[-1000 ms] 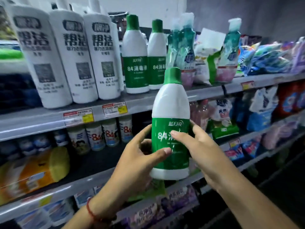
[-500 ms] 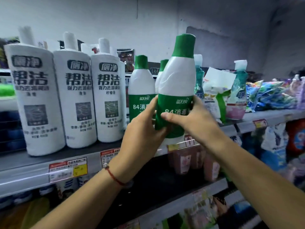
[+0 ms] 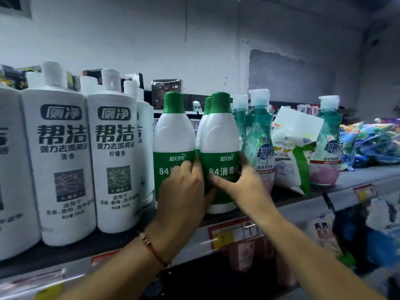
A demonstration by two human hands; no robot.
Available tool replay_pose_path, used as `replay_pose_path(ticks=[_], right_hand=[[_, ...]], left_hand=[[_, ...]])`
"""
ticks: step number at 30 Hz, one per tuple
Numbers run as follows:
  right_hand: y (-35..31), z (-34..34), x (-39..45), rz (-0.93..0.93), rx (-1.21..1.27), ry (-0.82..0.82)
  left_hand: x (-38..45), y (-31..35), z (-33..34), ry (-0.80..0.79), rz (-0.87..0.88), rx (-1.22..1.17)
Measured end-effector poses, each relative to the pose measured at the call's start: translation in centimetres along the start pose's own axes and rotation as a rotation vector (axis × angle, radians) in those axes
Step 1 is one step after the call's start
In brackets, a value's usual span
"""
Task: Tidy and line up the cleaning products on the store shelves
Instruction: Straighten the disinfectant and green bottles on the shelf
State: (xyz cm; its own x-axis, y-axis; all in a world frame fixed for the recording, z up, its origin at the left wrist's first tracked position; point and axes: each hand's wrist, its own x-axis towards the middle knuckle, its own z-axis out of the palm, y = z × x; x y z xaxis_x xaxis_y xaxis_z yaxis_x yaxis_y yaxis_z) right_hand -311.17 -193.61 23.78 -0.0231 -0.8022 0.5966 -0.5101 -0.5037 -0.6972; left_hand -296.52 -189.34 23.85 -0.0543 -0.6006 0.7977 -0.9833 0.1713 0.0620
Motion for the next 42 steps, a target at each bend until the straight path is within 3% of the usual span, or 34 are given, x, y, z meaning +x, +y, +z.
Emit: replay_pose_path(ticks=[4, 11, 21, 27, 31, 42], right_hand=[[0.8, 0.7, 0.0, -0.038, 0.081, 0.016], [1.1, 1.0, -0.7, -0.043, 0.121, 0.036], [-1.3, -2.2, -0.4, 0.048, -0.231, -0.182], [-2.5, -7.8, -1.7, -0.077, -0.535, -0.34], [-1.3, -12.1, -3.4, -0.172, -0.691, -0.375], [5.3, -27.7, -5.2, -0.12, -0.831, -0.414]], left_hand=[[-0.2, -0.3, 1.5, 0.075, 0.005, 0.003], [-0.2, -0.2, 1.4, 0.033, 0.022, 0.026], [-0.1, 0.9, -1.1, -0.133, 0.004, 0.109], [-1.1, 2.0, -3.9, -0.193, 0.017, 0.214], [-1.6, 4.2, -4.0, -0.13, 0.119, 0.179], [-0.9, 19.3, -1.4, -0.235, 0.223, 0.05]])
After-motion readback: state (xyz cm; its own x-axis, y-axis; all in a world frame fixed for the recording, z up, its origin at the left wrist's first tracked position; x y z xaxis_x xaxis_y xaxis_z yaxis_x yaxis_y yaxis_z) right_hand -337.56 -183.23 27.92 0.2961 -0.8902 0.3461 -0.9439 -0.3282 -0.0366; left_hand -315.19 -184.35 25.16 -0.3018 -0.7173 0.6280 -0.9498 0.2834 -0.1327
